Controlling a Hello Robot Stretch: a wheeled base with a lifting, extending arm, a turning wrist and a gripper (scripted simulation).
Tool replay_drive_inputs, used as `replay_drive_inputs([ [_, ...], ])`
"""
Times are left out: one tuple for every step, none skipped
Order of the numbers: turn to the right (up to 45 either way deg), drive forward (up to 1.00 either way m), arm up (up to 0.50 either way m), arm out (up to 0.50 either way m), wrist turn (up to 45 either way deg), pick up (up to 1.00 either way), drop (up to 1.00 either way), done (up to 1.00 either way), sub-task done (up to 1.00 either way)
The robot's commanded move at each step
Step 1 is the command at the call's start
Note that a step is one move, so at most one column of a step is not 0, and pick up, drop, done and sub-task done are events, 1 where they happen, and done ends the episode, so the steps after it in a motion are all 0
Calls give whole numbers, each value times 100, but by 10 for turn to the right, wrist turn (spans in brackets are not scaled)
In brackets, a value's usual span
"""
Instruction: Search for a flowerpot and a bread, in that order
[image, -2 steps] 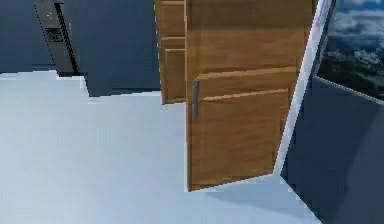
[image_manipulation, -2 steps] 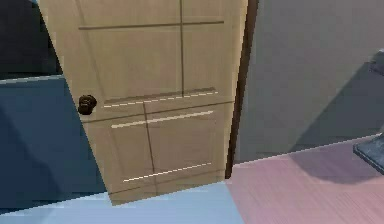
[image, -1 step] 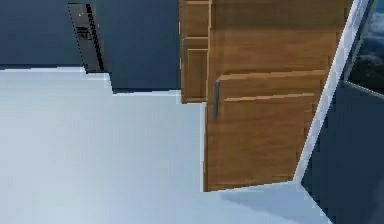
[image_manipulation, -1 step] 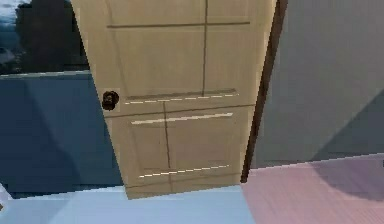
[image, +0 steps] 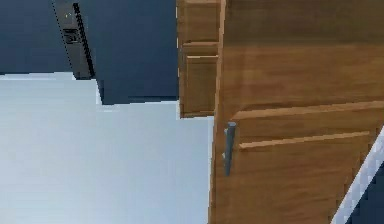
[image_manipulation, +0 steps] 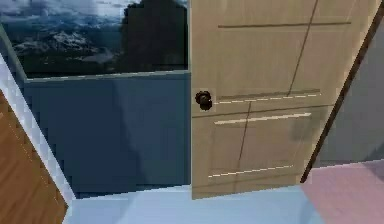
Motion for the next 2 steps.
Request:
replay_drive_inputs([
  [-450,0,0,0,0,0,0,0,0],
  [-60,0,0,0,0,0,0,0,0],
])
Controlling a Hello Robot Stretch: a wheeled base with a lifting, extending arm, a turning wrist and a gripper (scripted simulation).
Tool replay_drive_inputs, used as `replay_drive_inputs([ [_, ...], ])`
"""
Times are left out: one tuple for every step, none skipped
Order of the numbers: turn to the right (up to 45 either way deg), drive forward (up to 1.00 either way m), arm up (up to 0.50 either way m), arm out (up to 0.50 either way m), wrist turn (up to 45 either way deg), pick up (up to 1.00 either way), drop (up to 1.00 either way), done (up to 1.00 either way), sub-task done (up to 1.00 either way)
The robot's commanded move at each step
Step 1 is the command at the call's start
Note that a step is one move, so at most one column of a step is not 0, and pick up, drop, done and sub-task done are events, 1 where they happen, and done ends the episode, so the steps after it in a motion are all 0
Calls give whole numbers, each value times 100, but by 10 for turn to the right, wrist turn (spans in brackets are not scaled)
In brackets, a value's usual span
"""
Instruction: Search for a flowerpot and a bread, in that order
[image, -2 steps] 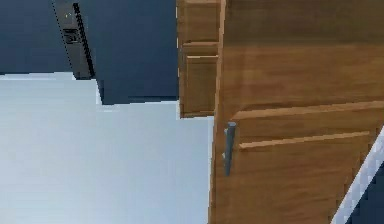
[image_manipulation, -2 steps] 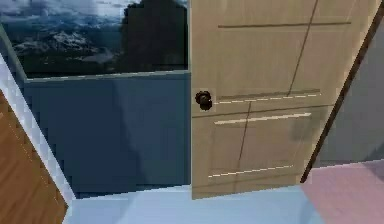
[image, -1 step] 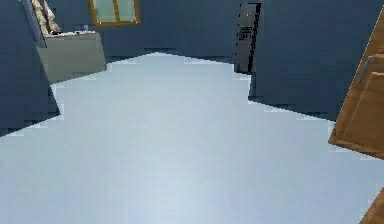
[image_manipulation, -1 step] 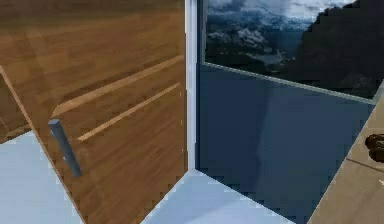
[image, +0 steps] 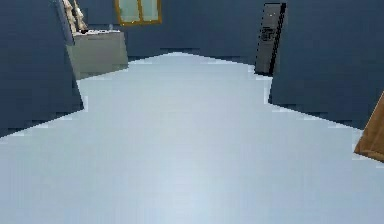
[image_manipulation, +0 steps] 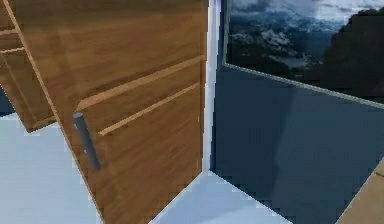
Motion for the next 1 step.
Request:
replay_drive_inputs([
  [0,45,0,0,0,0,0,0,0],
])
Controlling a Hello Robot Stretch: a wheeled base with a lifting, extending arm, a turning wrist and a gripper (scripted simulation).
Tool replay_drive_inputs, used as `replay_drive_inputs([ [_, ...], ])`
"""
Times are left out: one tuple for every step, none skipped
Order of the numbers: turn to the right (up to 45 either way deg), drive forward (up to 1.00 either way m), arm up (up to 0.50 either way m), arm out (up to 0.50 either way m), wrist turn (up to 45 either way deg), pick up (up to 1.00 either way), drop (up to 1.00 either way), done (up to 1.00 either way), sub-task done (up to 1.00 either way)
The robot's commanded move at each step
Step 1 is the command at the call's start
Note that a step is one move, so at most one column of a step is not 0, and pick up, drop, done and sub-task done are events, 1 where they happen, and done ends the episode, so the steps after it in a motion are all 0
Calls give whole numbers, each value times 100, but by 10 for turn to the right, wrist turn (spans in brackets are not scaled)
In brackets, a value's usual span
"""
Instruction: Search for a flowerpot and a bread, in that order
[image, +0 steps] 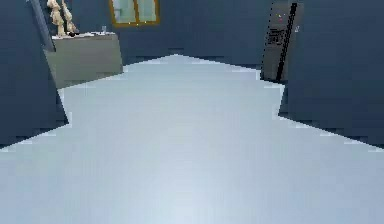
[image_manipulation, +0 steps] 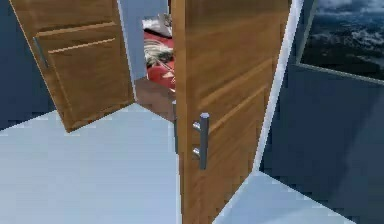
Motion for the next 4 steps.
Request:
replay_drive_inputs([
  [330,0,0,0,0,0,0,0,0],
  [0,50,0,0,0,0,0,0,0],
  [90,0,0,0,0,0,0,0,0],
  [0,20,0,0,0,0,0,0,0],
])
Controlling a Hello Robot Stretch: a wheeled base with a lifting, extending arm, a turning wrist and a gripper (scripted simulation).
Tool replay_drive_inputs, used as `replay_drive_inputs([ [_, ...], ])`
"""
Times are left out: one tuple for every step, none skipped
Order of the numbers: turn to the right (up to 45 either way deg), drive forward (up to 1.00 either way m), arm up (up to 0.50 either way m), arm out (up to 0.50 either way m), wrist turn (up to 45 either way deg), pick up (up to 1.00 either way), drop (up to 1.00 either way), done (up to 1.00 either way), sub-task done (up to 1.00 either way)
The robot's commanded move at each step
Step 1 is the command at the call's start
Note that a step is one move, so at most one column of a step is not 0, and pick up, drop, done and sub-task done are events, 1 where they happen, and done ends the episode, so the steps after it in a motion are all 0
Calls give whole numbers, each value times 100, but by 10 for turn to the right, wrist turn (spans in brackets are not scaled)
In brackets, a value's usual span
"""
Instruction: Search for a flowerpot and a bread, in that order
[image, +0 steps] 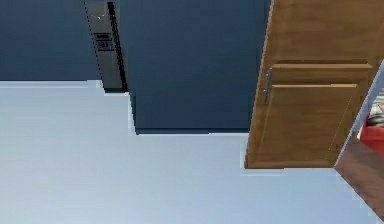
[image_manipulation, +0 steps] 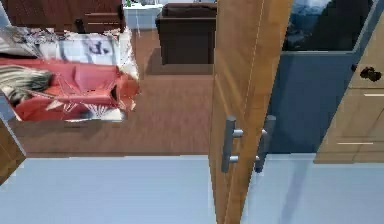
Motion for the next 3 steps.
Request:
replay_drive_inputs([
  [330,0,0,0,0,0,0,0,0],
  [0,60,0,0,0,0,0,0,0],
  [450,0,0,0,0,0,0,0,0],
])
